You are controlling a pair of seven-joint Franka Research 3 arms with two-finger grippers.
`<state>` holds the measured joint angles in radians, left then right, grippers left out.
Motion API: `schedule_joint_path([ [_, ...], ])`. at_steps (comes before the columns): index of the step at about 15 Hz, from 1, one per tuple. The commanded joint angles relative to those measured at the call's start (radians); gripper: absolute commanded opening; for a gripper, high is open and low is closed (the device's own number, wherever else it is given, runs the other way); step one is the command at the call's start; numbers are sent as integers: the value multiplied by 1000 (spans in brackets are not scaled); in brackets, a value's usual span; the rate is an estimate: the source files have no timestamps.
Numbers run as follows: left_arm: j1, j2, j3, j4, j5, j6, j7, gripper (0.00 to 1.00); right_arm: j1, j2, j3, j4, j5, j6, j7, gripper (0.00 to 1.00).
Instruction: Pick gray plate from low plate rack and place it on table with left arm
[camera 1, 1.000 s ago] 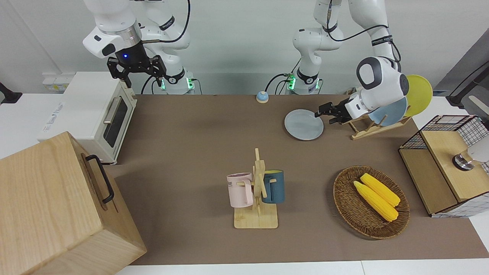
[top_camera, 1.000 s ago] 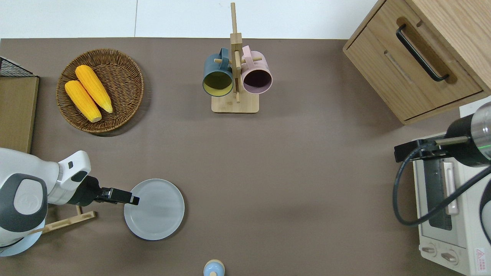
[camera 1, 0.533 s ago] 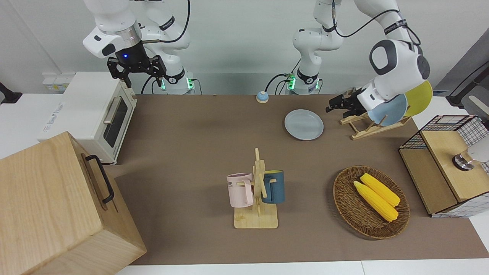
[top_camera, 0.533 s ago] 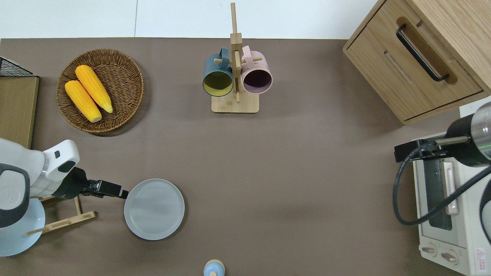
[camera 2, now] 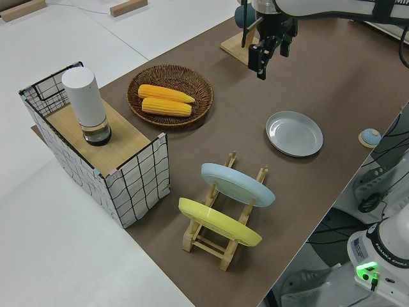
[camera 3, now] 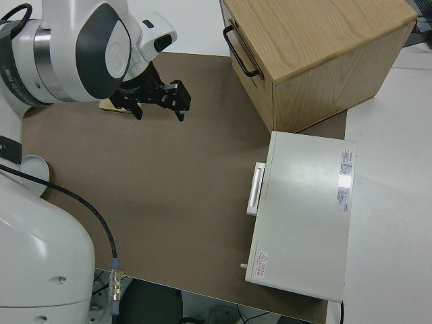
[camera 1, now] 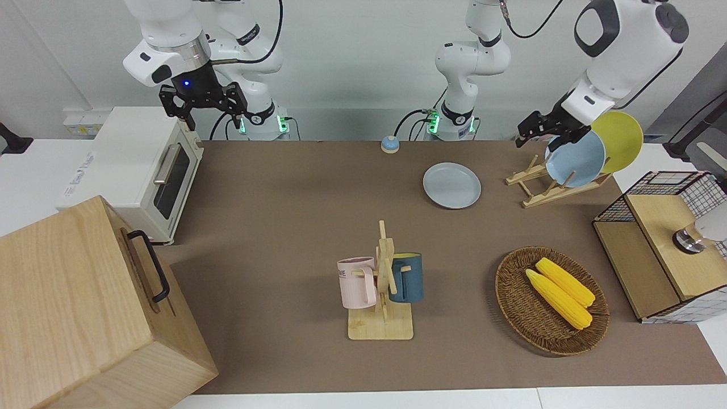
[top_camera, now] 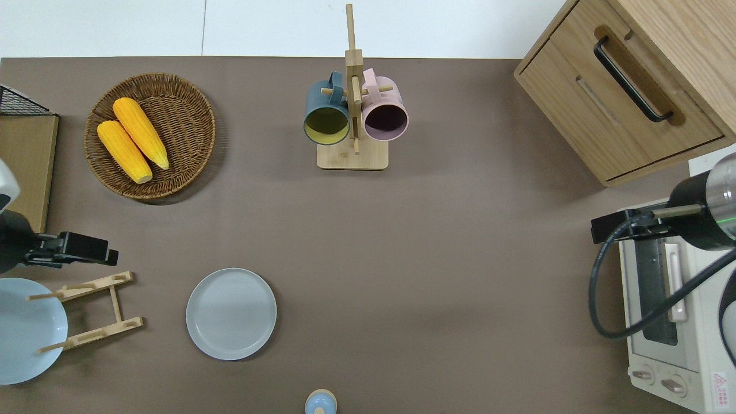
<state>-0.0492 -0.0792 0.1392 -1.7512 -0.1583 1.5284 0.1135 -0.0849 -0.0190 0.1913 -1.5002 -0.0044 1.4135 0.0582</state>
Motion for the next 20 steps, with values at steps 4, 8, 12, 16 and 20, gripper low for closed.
schedule_joint_path([
  [4, -15, -43, -16, 87, 163, -120, -34, 995, -7, -2, 7, 6, 7, -14, 0, 987],
  [8, -17, -59, -33, 67, 184, -102, -29, 993, -7, -2, 5, 6, 7, -14, 0, 990],
  [12, -17, -91, -53, -28, 184, -21, -31, 993, -7, -2, 7, 6, 7, -14, 0, 990],
  [16, -18, -131, -58, -112, 184, 41, -28, 993, -7, -2, 7, 6, 7, -14, 0, 990],
  [20, -20, -155, -73, -156, 183, 82, -26, 1000, -7, -2, 5, 6, 7, -14, 0, 990],
])
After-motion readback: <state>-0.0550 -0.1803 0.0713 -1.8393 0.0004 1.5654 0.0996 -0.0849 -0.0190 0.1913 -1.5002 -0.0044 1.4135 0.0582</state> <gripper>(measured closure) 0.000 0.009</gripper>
